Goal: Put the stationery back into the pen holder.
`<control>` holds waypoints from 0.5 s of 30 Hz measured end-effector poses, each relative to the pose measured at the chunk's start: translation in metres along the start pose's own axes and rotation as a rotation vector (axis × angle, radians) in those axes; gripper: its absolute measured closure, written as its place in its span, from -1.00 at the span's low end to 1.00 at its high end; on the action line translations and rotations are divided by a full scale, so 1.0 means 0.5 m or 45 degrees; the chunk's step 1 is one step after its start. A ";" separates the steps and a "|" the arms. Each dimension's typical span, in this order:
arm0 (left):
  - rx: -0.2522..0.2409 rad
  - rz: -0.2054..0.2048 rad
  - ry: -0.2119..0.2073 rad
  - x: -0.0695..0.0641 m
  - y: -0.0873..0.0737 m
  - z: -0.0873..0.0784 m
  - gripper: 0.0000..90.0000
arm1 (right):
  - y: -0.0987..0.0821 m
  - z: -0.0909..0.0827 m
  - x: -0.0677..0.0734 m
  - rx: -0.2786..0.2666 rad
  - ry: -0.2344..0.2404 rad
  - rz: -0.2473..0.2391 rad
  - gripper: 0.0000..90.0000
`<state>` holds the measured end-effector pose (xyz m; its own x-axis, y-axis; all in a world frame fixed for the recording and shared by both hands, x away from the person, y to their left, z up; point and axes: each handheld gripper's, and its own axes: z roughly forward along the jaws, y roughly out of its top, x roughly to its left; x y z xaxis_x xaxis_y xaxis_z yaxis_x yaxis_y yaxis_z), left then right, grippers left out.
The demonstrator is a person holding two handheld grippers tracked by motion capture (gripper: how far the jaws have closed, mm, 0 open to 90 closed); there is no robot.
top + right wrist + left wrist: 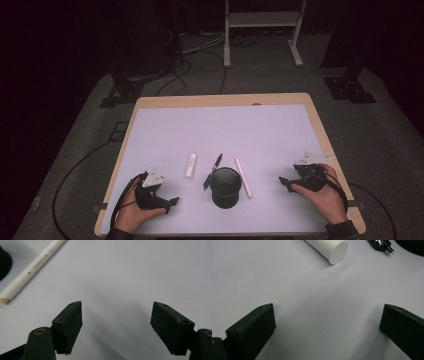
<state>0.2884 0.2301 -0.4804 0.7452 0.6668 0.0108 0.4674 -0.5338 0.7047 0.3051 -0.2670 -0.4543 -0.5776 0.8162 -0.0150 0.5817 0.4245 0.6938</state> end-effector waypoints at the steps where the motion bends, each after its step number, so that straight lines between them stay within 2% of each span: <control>1: -0.001 -0.002 0.001 0.000 0.000 0.000 -1.00 | -0.006 0.001 -0.003 -0.009 -0.003 0.002 -0.46; 7: -0.002 0.000 0.006 -0.001 0.000 -0.001 -1.00 | -0.022 0.005 -0.009 -0.009 -0.008 0.004 -0.49; 10: -0.003 -0.003 0.012 -0.001 0.001 -0.003 -0.98 | -0.032 0.012 -0.011 -0.007 -0.031 0.003 -0.50; 15: -0.008 -0.005 0.019 -0.001 0.004 -0.009 -0.74 | -0.047 0.016 -0.015 -0.010 -0.033 0.033 -0.49</control>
<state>0.2871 0.2309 -0.4757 0.7359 0.6768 0.0184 0.4674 -0.5275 0.7094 0.3006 -0.2798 -0.4763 -0.5470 0.8370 -0.0157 0.5919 0.4000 0.6997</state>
